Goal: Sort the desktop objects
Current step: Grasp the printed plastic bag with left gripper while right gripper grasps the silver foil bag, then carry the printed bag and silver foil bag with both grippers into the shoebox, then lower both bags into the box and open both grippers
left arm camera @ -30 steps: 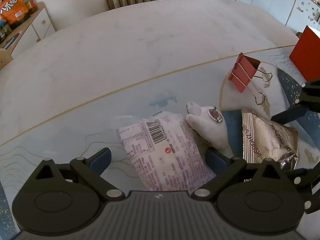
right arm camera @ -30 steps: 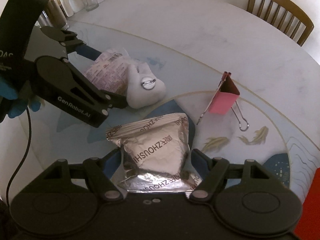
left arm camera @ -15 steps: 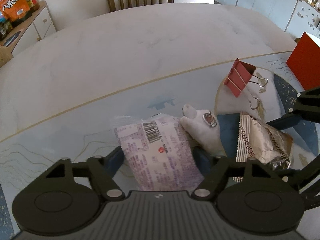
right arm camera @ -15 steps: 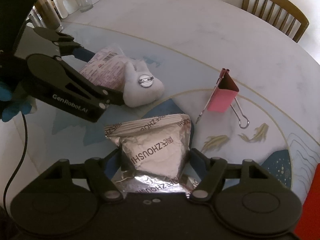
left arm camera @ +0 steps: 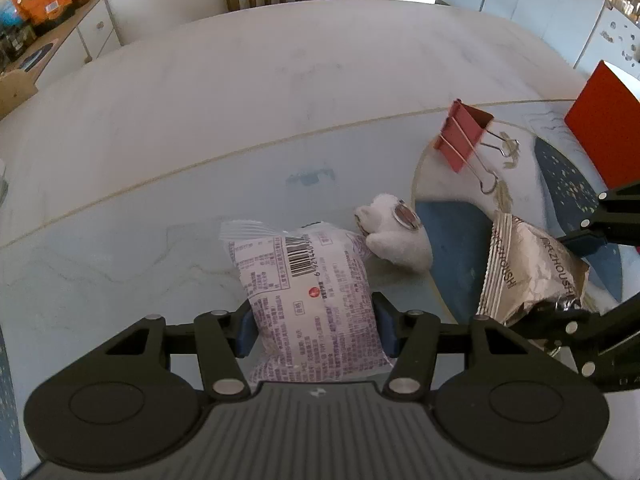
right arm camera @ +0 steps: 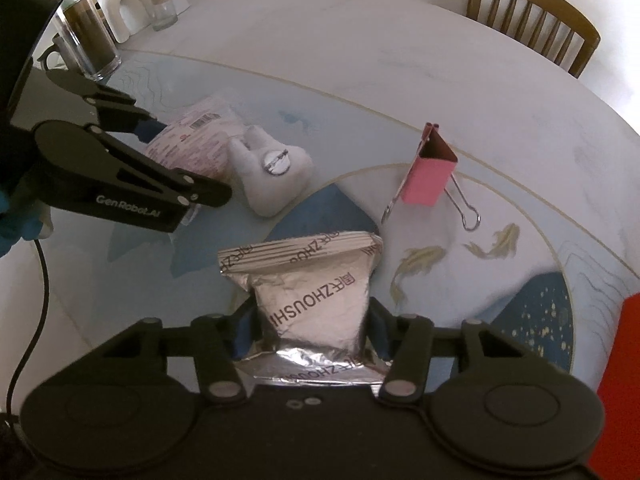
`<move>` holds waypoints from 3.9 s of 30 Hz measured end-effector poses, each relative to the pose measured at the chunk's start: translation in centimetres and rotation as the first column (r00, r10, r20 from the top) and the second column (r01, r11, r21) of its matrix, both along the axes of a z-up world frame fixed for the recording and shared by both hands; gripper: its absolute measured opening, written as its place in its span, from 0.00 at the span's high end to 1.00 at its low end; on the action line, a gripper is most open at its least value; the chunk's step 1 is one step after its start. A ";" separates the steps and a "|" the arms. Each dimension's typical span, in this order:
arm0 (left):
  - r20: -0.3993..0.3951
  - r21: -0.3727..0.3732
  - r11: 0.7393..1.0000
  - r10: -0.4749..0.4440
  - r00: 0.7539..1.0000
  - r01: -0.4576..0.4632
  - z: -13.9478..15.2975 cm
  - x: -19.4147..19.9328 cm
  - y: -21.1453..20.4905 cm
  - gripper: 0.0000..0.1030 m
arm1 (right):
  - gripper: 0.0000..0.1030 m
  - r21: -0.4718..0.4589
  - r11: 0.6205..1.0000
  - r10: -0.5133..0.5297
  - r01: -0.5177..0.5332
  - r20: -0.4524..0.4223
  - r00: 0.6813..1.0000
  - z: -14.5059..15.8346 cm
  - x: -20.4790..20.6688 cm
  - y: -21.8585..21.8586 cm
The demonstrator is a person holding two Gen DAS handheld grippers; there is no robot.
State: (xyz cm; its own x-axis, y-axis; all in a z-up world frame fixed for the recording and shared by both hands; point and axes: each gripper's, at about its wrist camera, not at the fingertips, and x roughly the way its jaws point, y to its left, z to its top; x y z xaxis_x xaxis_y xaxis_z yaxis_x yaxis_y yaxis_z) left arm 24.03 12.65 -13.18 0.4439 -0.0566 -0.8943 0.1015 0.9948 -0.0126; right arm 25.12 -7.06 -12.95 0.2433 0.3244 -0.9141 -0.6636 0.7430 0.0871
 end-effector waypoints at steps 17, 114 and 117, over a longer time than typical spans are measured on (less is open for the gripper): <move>-0.017 -0.072 0.997 0.014 1.000 -0.015 1.1 -6.4 -1.0 0.46 | 0.53 0.051 0.997 -0.062 0.063 -0.024 0.998 1.7 -3.7 -2.6; 0.144 -0.004 0.908 -0.414 0.899 0.419 8.4 7.8 -40.7 0.46 | 0.53 0.116 0.848 -0.529 0.516 0.162 0.833 7.0 3.3 -39.2; 0.115 0.008 0.904 -0.424 0.898 0.427 7.5 8.6 -41.0 0.46 | 0.53 0.098 0.852 -0.523 0.514 0.161 0.837 6.2 4.4 -39.0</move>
State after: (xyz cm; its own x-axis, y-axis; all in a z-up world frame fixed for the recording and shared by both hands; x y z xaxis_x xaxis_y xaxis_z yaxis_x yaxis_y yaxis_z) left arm 32.66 -28.40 -5.66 0.4708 -0.2776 -0.8374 0.5168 0.8561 0.0067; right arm 29.49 -46.06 -6.78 0.5427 0.1479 -0.8268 -0.1896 0.9805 0.0510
